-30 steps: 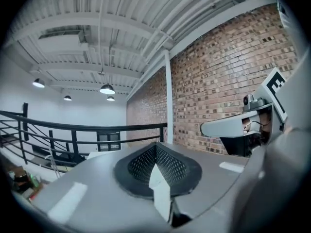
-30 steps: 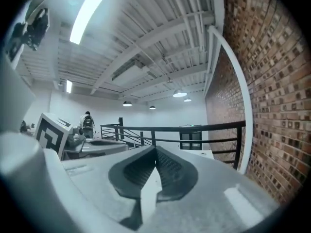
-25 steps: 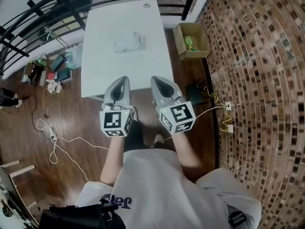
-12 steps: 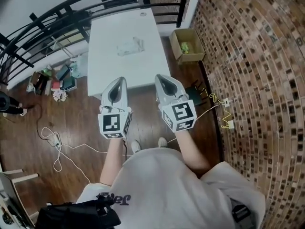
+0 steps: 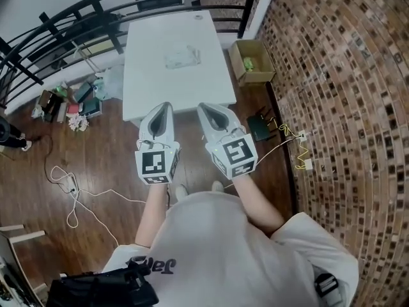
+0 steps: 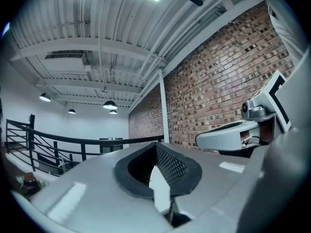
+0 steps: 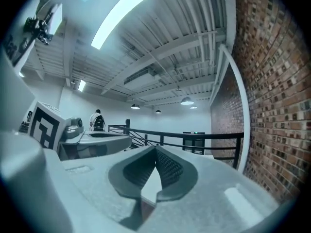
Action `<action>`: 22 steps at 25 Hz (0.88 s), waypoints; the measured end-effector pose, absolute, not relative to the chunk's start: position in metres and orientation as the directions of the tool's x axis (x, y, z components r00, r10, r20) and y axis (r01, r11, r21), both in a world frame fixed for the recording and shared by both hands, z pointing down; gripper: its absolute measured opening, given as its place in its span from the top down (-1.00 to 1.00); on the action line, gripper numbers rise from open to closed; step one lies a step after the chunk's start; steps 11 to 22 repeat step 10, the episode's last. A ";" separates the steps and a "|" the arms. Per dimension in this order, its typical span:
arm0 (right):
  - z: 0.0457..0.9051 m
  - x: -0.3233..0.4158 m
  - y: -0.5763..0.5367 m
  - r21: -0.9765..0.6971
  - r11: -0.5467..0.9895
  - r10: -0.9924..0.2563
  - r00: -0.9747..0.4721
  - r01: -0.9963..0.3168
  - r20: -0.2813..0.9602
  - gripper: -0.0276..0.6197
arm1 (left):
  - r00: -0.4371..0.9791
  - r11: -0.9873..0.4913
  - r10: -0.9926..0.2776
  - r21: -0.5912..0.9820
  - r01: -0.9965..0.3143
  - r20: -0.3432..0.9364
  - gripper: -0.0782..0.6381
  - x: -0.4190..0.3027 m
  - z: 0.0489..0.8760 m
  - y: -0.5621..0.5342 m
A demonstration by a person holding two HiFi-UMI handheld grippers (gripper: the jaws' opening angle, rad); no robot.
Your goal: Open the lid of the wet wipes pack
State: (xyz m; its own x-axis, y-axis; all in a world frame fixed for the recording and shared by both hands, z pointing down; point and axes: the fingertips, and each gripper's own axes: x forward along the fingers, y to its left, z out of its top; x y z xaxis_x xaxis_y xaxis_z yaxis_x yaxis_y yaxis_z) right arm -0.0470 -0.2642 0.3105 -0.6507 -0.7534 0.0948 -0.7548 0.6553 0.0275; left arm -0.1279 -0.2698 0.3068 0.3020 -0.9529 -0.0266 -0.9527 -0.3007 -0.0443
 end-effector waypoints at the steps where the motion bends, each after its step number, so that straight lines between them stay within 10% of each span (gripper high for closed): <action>1: 0.310 -0.049 -0.264 0.033 0.653 -0.755 -0.648 -0.756 0.095 0.94 | 0.300 -0.298 -0.953 -0.045 -0.953 -0.030 0.73 -0.132 0.308 -0.268; 22: 0.315 -0.086 -0.263 0.053 0.654 -0.755 -0.646 -0.755 0.114 0.94 | 0.259 -0.259 -0.966 -0.005 -0.966 -0.011 0.74 -0.184 0.313 -0.264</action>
